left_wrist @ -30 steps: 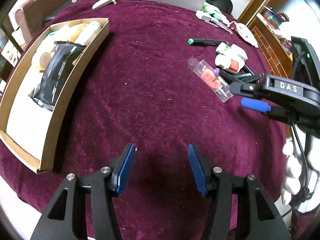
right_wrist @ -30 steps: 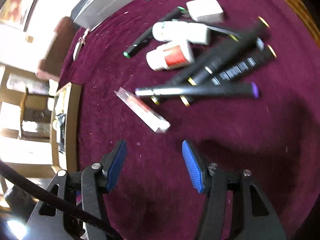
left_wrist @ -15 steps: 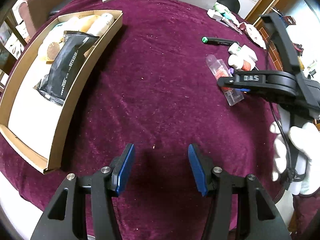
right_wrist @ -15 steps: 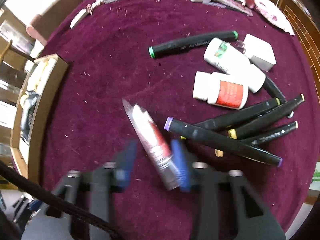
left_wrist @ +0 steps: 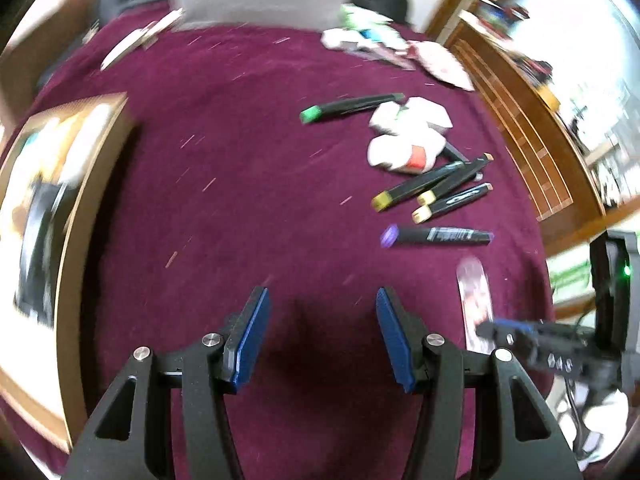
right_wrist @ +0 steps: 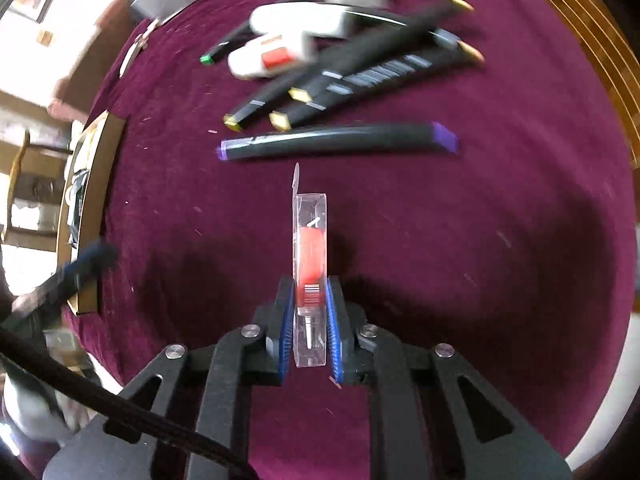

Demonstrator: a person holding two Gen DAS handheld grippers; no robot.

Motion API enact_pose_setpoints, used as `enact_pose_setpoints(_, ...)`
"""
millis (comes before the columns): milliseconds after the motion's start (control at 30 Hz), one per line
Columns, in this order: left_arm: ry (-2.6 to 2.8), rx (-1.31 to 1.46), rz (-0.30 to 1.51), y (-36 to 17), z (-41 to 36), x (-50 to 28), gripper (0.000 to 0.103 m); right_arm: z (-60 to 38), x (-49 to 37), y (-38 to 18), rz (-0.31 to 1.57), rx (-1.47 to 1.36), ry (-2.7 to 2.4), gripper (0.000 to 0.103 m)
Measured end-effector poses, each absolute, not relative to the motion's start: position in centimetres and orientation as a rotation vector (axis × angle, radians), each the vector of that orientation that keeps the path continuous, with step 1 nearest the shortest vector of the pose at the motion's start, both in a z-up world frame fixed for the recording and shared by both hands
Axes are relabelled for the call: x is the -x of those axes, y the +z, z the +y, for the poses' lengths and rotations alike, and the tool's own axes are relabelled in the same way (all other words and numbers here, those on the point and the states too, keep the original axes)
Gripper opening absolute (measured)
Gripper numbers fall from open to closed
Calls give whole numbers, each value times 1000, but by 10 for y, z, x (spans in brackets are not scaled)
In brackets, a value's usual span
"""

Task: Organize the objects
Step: 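Grasp the clear blister pack with the right gripper while the left gripper grasps a black marker, then carry the black marker and blister pack toward the cardboard tray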

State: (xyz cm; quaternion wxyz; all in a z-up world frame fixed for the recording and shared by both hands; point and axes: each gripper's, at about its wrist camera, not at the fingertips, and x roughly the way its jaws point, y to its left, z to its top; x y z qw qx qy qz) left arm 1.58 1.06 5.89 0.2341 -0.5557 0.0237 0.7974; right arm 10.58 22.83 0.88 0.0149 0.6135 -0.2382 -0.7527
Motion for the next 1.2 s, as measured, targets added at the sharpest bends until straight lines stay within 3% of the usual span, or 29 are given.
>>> enact_pose_setpoints(133, 2129, 1398, 247, 61, 63, -9, 49, 251, -128, 9, -837, -1898, -2369, 14)
enact_pose_setpoints(367, 1979, 1115, 787, 40, 153, -27, 49, 276, -145, 4, -955, -1892, -2393, 18)
enact_pose_setpoints(467, 1935, 1130, 947, 18, 170, -26, 48, 290, -154, 1, -1047, -1874, -2382, 18)
enact_pose_setpoints(533, 1921, 1164, 916, 14, 171, -27, 45, 294, -156, 0, -1072, -1867, -2381, 18)
enact_pose_setpoints(600, 1875, 1272, 790, 16, 166, -22, 20, 296, -156, -2, -1088, -1863, -2382, 19)
enact_pose_setpoints(667, 1851, 1338, 702, 17, 160, -24, 14, 299, -158, -4, -1114, -1857, -2377, 22)
enact_pose_setpoints(1200, 1895, 1247, 729, 19, 201, -42, 22, 306, -163, -5, -1153, -1838, -2389, 29)
